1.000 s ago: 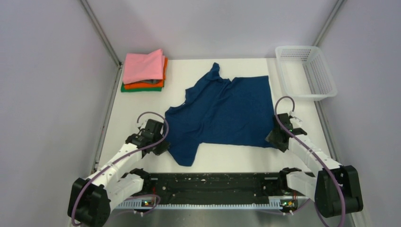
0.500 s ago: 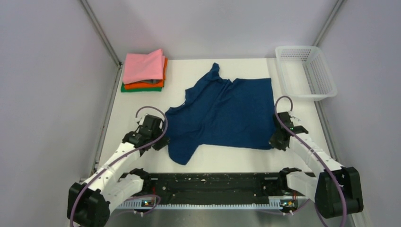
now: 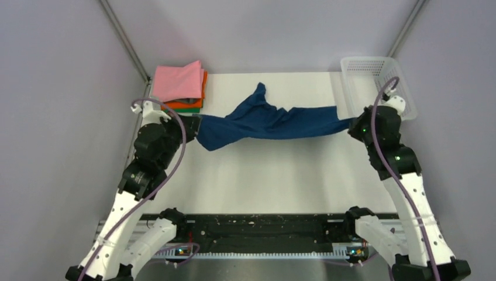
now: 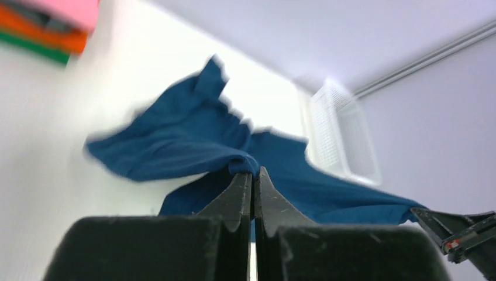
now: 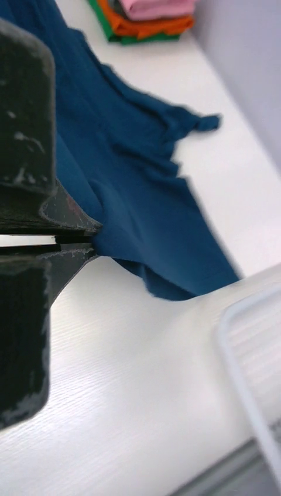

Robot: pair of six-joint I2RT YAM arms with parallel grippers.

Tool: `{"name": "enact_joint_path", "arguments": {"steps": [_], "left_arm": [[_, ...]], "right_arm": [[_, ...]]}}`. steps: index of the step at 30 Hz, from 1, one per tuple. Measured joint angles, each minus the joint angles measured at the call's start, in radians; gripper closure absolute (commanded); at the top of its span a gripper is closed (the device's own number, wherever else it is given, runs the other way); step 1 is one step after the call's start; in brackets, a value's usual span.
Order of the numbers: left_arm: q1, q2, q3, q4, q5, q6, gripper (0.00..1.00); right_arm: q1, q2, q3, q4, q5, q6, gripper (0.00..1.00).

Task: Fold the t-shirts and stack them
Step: Flatten out the tshirt

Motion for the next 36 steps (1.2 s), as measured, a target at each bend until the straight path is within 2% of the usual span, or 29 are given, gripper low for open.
{"name": "enact_joint_path", "arguments": {"steps": [7,11,16,27,32,36], "left_arm": [[0.000,0.064,0.338,0.083,-0.003,0.122,1.00],[0.000,0.068,0.467,0.122,0.002,0.195,1.00],[0.000,0.059,0.614,0.128,0.083,0.272,1.00],[0.000,-0.032,0.803,0.134,0.262,0.364,1.00],[0.004,-0.023,0.844,0.128,0.288,0.375,1.00],[0.006,0.015,0.824,0.118,0.232,0.383,1.00]], "right_arm": [[0.000,-0.072,0.240,0.055,0.011,-0.089,1.00],[0.000,-0.091,0.368,0.051,-0.002,-0.115,1.00],[0.001,-0.129,0.509,0.002,-0.072,-0.143,1.00],[0.001,-0.235,0.726,-0.082,-0.218,-0.164,1.00],[0.002,-0.244,0.723,-0.105,-0.216,-0.166,1.00],[0.002,-0.245,0.660,-0.113,-0.161,-0.170,1.00]]}}
